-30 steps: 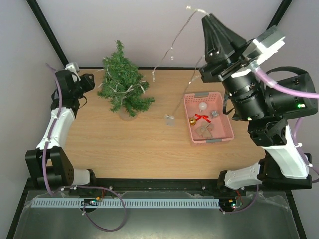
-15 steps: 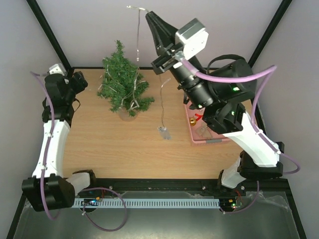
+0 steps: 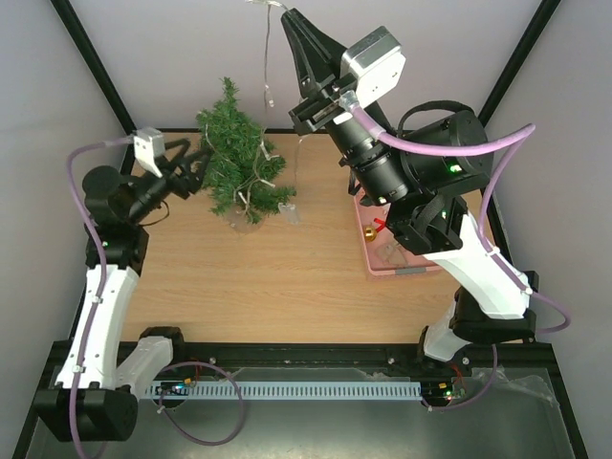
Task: Decorate the small christmas tree
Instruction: Wrap the decoration item around the Christmas tree.
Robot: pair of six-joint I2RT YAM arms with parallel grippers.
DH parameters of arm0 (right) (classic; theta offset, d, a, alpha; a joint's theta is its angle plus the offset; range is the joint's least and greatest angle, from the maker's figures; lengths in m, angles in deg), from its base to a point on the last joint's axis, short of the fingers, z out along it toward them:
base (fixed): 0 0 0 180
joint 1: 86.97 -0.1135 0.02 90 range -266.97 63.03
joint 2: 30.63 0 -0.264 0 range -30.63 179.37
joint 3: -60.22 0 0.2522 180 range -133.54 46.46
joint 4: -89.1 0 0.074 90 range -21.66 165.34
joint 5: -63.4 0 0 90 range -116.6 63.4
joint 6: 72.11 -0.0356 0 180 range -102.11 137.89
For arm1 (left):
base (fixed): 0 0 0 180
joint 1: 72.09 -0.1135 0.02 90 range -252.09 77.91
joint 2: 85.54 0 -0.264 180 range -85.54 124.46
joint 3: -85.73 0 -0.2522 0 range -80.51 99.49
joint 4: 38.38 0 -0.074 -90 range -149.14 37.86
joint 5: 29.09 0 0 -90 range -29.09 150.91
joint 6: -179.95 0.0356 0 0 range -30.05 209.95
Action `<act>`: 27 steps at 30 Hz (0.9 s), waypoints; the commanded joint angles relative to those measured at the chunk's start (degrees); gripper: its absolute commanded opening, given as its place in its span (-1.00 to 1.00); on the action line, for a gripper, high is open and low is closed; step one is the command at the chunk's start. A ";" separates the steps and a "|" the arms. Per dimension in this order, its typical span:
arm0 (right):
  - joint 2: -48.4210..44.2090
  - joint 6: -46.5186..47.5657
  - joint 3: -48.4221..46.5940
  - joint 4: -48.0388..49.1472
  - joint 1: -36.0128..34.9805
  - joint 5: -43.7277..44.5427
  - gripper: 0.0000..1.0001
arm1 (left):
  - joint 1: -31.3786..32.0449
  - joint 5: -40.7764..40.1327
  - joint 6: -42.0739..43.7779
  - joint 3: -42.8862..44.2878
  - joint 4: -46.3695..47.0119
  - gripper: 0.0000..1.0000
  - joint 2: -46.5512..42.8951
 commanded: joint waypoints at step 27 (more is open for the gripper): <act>-3.34 -1.30 2.59 1.62 0.12 2.16 -0.97 | 19.80 2.58 21.85 0.22 -5.06 -0.93 -2.85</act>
